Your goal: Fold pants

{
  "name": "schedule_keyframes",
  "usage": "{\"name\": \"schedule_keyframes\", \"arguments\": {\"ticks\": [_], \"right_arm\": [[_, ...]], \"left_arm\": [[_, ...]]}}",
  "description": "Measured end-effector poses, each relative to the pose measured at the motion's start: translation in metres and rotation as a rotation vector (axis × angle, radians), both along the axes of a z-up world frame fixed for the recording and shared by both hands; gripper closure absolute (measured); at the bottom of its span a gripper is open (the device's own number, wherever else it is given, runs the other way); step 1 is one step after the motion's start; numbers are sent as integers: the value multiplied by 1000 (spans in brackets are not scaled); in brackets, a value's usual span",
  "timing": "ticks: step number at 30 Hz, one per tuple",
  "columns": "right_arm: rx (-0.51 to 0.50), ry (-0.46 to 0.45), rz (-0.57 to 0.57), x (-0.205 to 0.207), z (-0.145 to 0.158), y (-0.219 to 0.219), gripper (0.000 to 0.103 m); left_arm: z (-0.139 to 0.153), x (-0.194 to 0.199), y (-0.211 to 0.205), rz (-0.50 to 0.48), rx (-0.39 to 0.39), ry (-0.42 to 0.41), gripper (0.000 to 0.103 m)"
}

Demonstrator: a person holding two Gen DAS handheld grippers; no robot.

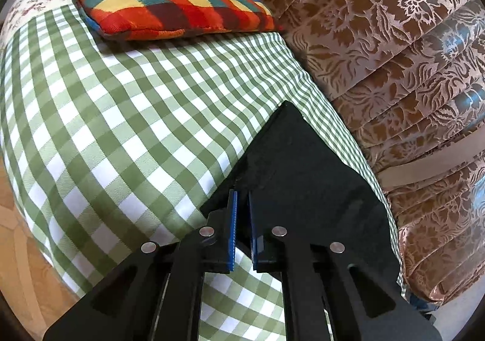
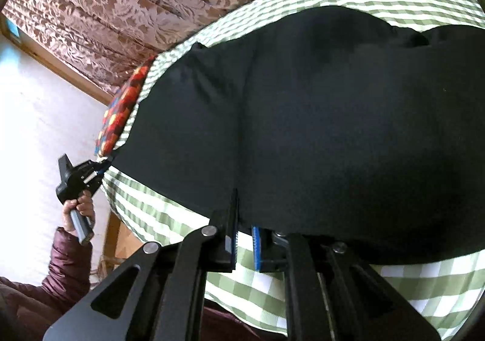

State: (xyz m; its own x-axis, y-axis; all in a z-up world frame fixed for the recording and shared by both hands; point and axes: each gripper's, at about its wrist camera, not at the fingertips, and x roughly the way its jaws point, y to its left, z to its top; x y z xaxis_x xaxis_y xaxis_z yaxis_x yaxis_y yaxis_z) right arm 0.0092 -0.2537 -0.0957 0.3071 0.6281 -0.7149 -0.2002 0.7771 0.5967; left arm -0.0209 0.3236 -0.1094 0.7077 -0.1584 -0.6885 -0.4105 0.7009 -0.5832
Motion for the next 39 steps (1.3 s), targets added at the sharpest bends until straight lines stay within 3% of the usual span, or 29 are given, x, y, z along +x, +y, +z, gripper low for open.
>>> {"name": "schedule_keyframes", "arguments": {"ticks": [4,5,6,7,8,12,15,19,22,26,29,30,35,39], "right_arm": [[39,31,-1,2,-9,-6,94],[52,36,1,4,-8,-7,86],[75,36,7,3,-5,-13,71],[87,22,4,1,0,-20,63],[90,3,-9,-1,6,-29,56],[83,-33,-213,-8,19,-104,52],[37,-6,-517,-7,14,-190,51],[13,39,-823,-6,3,-270,51],[-13,67,-961,-5,-3,-308,52],[-31,59,-983,7,-6,-327,61],[-84,55,-954,23,-3,-323,87],[-100,52,-942,26,-2,-323,91],[-124,-114,-893,-6,52,-317,97],[-128,-116,-935,-41,65,-341,97]], "left_arm": [[-5,-1,-1,-3,11,38,96],[-6,-3,0,7,2,45,85],[-5,-5,0,19,10,57,76],[-2,-9,0,39,32,68,62],[3,-15,1,66,61,70,60],[26,-30,-1,103,112,9,60],[40,-30,-19,41,137,-67,60],[48,-8,-85,-207,193,-109,60],[46,7,-149,-442,229,-118,60],[34,23,-231,-706,247,-111,60],[24,30,-277,-842,255,-107,60],[22,31,-288,-879,259,-103,60],[13,39,-327,-983,262,-103,60],[8,45,-330,-1022,251,-100,60]]}}
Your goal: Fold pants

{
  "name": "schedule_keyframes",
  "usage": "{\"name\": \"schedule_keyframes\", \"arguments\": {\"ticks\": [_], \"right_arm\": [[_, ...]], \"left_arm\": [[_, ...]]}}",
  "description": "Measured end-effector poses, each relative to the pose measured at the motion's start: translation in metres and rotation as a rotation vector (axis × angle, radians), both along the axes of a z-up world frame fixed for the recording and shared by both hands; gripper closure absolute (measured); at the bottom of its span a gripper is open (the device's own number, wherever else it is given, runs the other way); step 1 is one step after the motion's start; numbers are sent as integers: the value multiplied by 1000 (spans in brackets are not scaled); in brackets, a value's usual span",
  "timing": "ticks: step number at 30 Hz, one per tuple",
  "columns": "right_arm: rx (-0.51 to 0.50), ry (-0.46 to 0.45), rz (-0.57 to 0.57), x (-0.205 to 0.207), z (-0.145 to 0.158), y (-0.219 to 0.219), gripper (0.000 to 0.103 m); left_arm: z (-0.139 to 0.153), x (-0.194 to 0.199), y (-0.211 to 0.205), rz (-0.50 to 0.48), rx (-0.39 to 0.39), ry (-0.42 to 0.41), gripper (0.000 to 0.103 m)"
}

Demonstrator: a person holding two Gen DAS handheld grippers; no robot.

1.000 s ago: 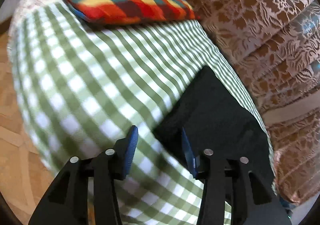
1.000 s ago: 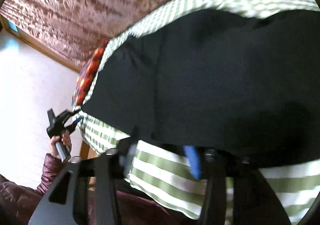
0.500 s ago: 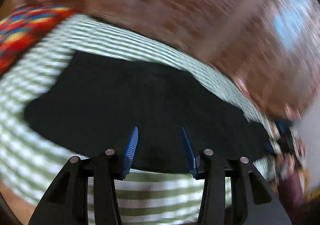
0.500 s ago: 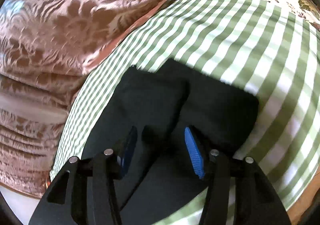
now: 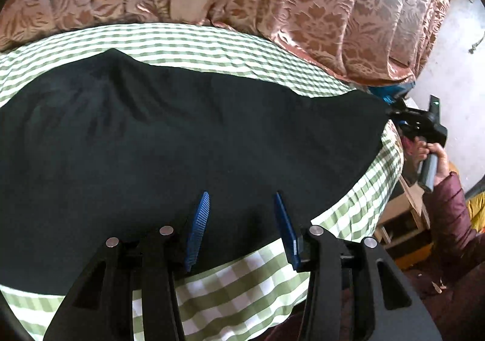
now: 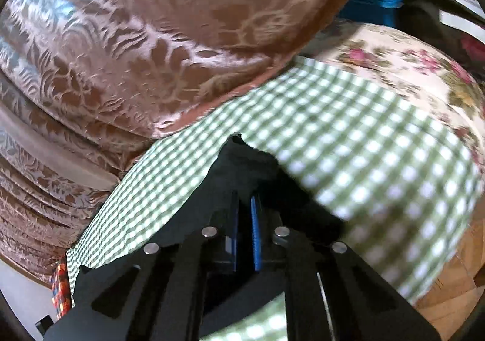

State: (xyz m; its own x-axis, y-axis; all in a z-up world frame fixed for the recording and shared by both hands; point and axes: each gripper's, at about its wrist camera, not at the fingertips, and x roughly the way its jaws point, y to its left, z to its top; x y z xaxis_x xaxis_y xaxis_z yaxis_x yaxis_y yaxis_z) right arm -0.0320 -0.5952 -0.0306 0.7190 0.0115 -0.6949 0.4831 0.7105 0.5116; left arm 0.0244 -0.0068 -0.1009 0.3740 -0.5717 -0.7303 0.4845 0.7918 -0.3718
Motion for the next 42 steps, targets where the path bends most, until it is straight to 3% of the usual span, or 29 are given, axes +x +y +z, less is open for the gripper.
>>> {"name": "schedule_keyframes", "arguments": {"ticks": [4,9,17,22,25,26,28,29,30,33,36,39,42], "right_arm": [[29,117,-33,-15,-39,-12,97],[58,151,-58,-18,-71,-15,97],[57,159,-59,-20,-72,-17,96],[-25,173,-74,-25,-56,-3,97],[10,224,-85,-18,-70,-9,94],[6,225,-83,-17,-69,-9,92],[-53,268,-110,-17,-61,-7,56],[-101,291,-142,-19,-53,-5,44],[-166,270,-136,-20,-40,2,46],[-189,192,-37,-15,-17,27,48],[-158,128,210,11,-8,82,48],[-134,108,497,42,-15,160,48],[-131,131,661,53,-29,209,49]], "left_arm": [[-10,1,-9,-45,5,40,60],[-20,3,-17,-61,16,77,60],[-21,3,-17,-53,-9,82,60],[-16,0,-20,-68,-39,60,60],[-22,1,-22,-73,-31,72,60],[-25,1,-23,-77,-24,77,60],[-25,-1,-23,-81,-27,68,60],[-24,-2,-22,-86,-36,68,60],[-22,-3,-19,-82,-51,65,60],[-18,-2,-12,-55,-84,52,60],[-17,2,-11,-29,-84,40,60],[-16,6,-16,-17,-78,32,60],[-18,2,-20,-26,-52,31,60]]}}
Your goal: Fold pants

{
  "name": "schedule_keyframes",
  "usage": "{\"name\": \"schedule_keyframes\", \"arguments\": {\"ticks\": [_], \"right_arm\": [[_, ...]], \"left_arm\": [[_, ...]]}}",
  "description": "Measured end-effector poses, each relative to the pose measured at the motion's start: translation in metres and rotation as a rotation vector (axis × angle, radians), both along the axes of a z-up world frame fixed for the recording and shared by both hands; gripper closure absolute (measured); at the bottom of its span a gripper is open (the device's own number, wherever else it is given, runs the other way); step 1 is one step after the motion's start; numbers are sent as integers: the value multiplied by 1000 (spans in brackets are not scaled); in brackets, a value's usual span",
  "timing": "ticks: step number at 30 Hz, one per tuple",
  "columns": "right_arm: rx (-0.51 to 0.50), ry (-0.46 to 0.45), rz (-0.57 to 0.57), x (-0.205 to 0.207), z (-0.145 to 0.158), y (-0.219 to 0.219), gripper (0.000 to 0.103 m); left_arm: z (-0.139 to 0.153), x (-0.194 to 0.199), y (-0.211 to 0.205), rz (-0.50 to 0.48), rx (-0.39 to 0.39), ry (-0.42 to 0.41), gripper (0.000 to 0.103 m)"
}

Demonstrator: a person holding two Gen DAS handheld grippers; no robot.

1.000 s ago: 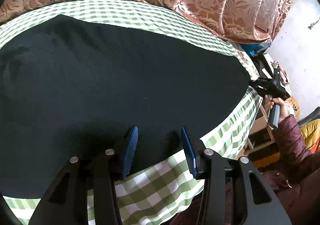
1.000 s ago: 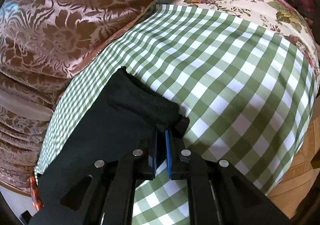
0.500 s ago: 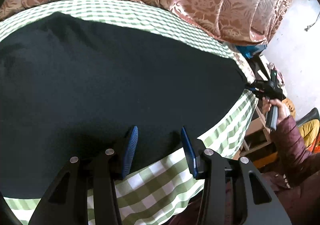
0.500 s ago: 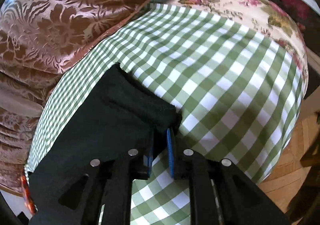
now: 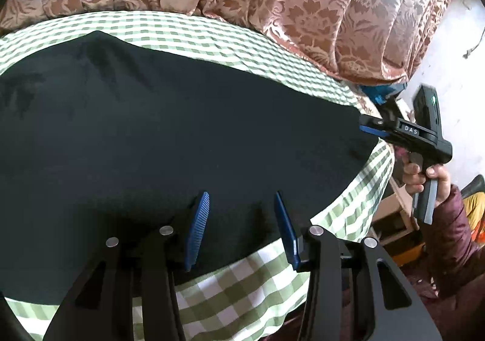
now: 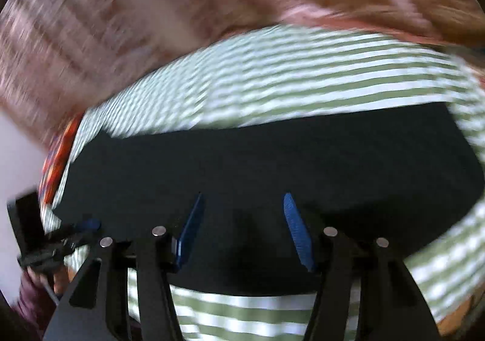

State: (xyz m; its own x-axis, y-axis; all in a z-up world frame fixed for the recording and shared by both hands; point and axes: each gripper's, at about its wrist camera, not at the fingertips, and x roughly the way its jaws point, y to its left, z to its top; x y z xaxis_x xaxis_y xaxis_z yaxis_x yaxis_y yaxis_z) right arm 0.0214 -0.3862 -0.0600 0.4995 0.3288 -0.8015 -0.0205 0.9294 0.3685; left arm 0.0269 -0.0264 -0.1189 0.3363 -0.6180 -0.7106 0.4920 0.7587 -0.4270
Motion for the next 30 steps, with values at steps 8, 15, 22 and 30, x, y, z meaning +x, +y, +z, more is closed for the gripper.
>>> {"name": "schedule_keyframes", "arguments": {"ticks": [8,15,22,30], "right_arm": [[-117,53,213,-50,-37,31,51],[-79,25,214,-31,-12,32,51],[214,-46,306,28,10,79,65],[461,-3,469,134,16,177,59]], "left_arm": [[-14,-21,16,-9,11,12,60],[3,-11,44,149,-8,-46,60],[0,2,85,311,28,-66,60],[-8,-1,109,349,38,-69,60]]}}
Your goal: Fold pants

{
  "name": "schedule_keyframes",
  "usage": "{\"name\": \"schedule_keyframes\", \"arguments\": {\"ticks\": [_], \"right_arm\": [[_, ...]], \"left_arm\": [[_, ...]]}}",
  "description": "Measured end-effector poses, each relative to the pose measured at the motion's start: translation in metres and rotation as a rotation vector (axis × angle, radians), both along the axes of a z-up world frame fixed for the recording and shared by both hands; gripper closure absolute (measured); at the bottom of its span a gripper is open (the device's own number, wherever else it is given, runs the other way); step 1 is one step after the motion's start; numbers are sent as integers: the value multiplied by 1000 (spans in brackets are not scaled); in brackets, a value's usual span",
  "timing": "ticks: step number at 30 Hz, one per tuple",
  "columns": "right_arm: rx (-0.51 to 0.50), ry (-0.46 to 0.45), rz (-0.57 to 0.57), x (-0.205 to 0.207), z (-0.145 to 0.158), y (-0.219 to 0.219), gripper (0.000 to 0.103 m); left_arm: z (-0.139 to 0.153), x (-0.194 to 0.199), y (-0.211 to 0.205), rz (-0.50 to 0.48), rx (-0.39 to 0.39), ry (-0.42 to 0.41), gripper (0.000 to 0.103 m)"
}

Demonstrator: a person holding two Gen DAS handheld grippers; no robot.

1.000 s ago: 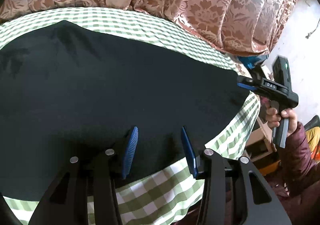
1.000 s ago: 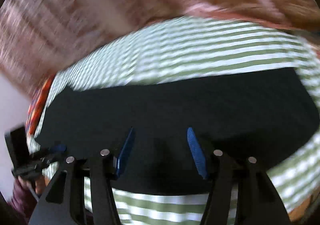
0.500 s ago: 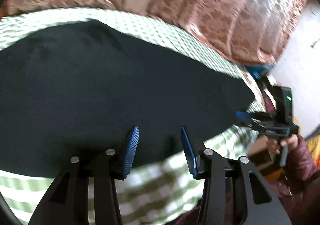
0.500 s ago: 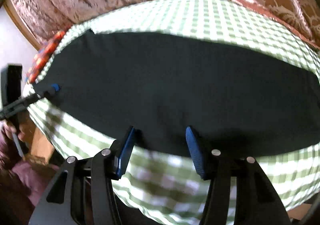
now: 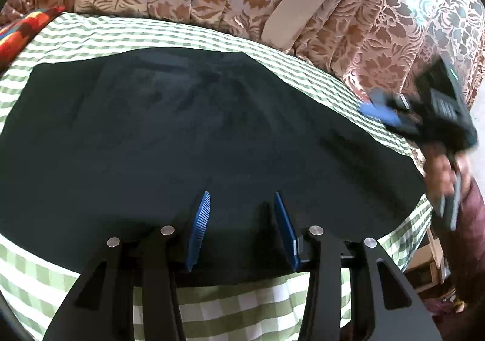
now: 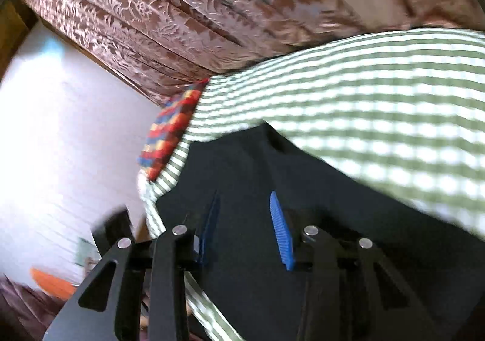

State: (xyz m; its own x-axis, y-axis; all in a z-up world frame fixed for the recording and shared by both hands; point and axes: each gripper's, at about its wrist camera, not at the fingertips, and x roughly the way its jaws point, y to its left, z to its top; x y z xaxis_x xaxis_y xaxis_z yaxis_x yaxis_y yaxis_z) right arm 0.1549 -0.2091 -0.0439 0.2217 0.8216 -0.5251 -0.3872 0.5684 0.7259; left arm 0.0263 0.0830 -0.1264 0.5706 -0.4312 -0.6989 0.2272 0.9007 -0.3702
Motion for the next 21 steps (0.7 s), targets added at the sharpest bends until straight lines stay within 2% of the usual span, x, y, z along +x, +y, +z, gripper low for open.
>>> {"name": "schedule_keyframes", "arguments": {"ticks": [2,6,9,13,19,21], "right_arm": [[65,52,17,33,-5,19,48],[107,161,43,81,-27,44,48],[92,209,122,98,-43,66,48],[80,200,203,99,-51,86,48],[62,207,152,119,-63,88,43],[88,219,207,118,-66,91,44]], "left_arm": [[-2,0,1,-8,-6,0,60],[-6,0,4,-10,-32,1,60],[-7,0,8,-10,-67,6,60],[-8,2,11,-13,-92,12,60],[-8,2,10,-16,-92,15,60],[-8,1,11,-14,-102,16,60]]}}
